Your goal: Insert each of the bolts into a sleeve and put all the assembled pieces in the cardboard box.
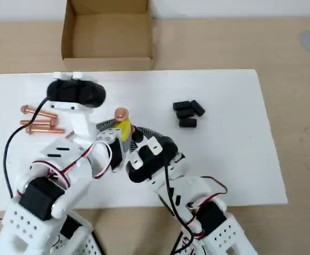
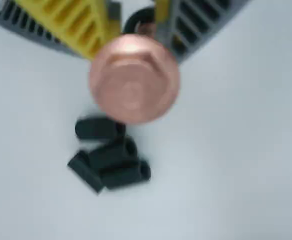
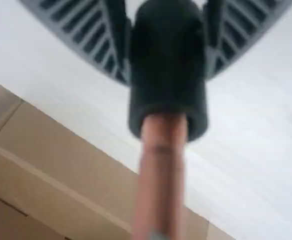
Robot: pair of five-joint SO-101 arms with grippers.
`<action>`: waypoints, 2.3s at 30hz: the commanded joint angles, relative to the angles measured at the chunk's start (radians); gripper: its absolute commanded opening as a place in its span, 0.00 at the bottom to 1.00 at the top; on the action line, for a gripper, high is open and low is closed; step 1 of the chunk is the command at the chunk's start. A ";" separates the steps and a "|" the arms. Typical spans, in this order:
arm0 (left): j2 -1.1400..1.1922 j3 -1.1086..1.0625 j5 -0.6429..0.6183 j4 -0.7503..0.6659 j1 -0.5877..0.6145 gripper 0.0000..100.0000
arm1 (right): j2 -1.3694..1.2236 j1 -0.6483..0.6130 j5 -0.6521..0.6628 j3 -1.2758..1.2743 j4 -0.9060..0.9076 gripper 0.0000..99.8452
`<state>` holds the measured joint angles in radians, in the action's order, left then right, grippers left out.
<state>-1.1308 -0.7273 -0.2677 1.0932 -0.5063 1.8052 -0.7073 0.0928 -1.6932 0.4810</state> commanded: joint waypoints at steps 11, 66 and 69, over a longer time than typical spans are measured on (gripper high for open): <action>-0.001 0.184 0.107 0.341 -0.150 0.01 | 0.140 0.031 0.009 0.065 -0.005 0.01; -0.001 -0.015 -0.031 0.310 0.491 0.21 | -1.747 0.232 -0.037 1.322 -0.594 0.01; -0.002 -0.031 -0.031 0.310 0.491 0.21 | -1.874 0.237 -0.035 1.452 -0.592 0.01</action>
<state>-1.1247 -0.7580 -0.2923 1.4231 -0.0292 0.0008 -0.4864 0.0591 -0.4196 -0.0821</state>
